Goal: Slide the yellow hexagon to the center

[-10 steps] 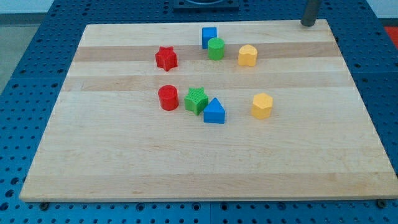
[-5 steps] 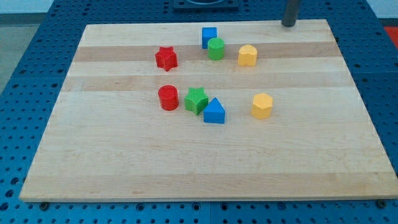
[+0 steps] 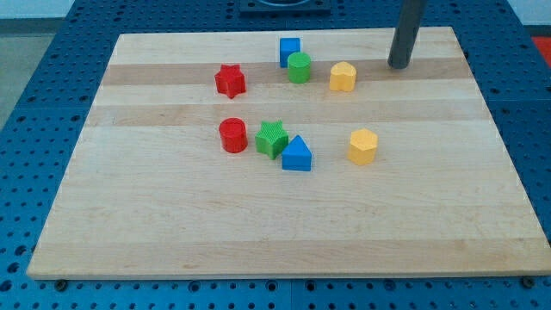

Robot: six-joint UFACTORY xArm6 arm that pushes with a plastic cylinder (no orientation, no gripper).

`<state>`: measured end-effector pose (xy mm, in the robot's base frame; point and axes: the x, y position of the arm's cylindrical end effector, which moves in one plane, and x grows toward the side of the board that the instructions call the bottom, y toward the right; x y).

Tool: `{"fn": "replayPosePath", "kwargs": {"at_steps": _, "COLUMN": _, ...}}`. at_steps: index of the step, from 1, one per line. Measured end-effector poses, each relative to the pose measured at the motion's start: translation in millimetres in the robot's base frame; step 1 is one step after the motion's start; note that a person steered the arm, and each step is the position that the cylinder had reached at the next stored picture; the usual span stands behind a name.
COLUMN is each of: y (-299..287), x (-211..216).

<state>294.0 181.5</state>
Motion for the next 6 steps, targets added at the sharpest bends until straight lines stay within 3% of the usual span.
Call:
{"fn": "replayPosePath", "kwargs": {"at_steps": 2, "y": 0.0, "x": 43.5}}
{"fn": "replayPosePath", "kwargs": {"at_steps": 5, "y": 0.0, "x": 62.4}}
{"fn": "replayPosePath", "kwargs": {"at_steps": 6, "y": 0.1, "x": 92.3}}
